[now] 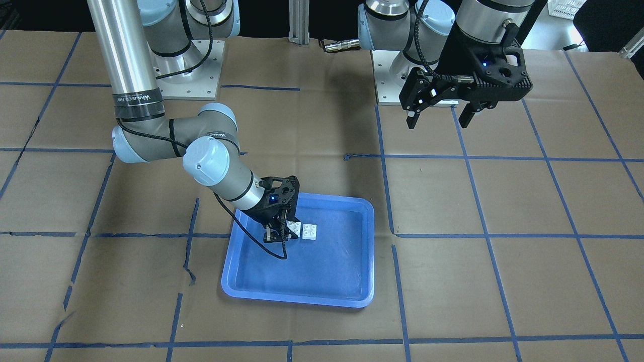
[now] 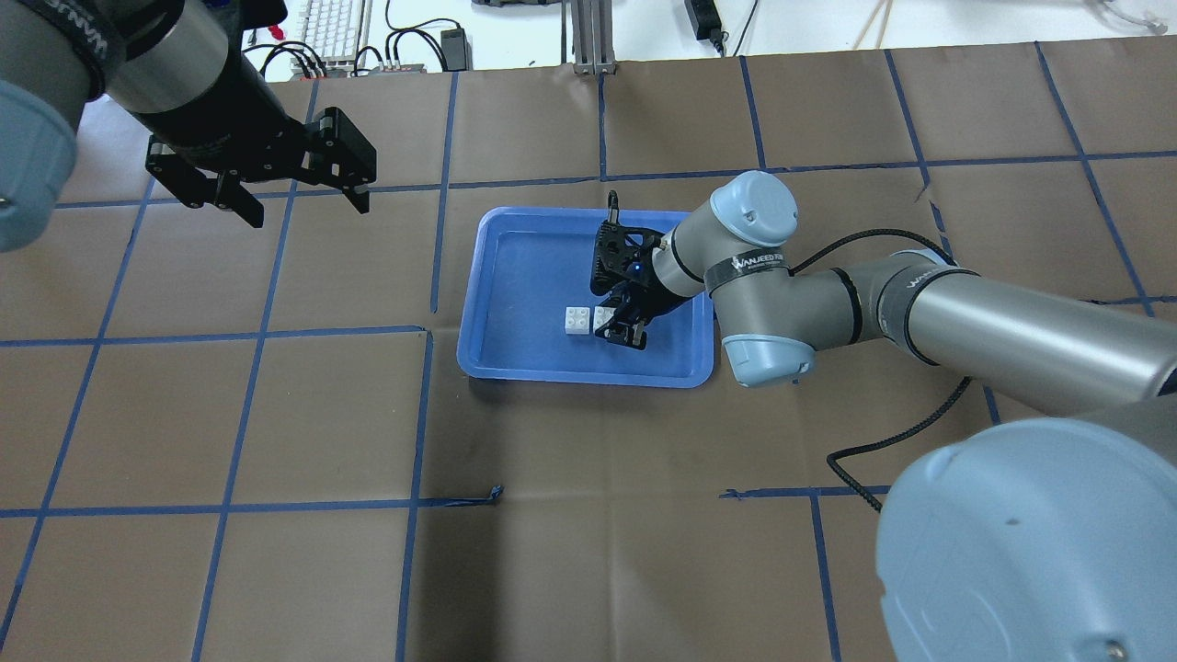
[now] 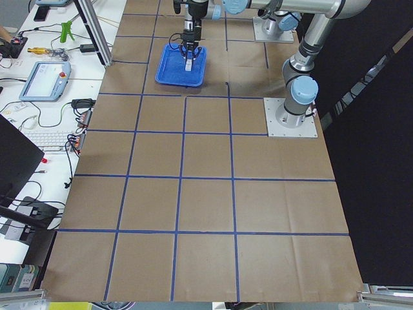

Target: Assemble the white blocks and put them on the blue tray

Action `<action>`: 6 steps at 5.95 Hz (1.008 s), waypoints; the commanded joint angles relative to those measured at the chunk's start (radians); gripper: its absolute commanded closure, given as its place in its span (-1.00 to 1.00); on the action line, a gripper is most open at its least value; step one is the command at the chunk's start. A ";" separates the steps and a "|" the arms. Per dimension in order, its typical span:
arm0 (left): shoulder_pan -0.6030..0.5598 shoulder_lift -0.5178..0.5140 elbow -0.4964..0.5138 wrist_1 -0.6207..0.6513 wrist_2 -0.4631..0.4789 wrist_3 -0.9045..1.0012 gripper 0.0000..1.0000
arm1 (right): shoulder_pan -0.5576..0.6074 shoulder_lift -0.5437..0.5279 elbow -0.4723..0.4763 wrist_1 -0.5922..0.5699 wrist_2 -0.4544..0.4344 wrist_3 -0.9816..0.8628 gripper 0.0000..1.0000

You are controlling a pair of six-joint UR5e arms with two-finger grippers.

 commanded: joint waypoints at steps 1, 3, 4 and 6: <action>0.000 0.003 0.000 0.000 0.000 0.000 -0.99 | 0.009 0.003 -0.004 -0.001 0.000 0.000 0.47; 0.000 0.004 0.000 0.000 0.000 0.000 -0.99 | 0.009 0.004 -0.004 -0.001 0.000 0.000 0.47; 0.002 0.004 0.000 0.000 0.000 -0.001 -0.99 | 0.009 0.004 -0.004 -0.001 0.000 0.000 0.46; 0.000 0.009 -0.002 0.000 0.000 -0.001 -0.99 | 0.009 0.018 -0.004 -0.032 0.000 0.011 0.46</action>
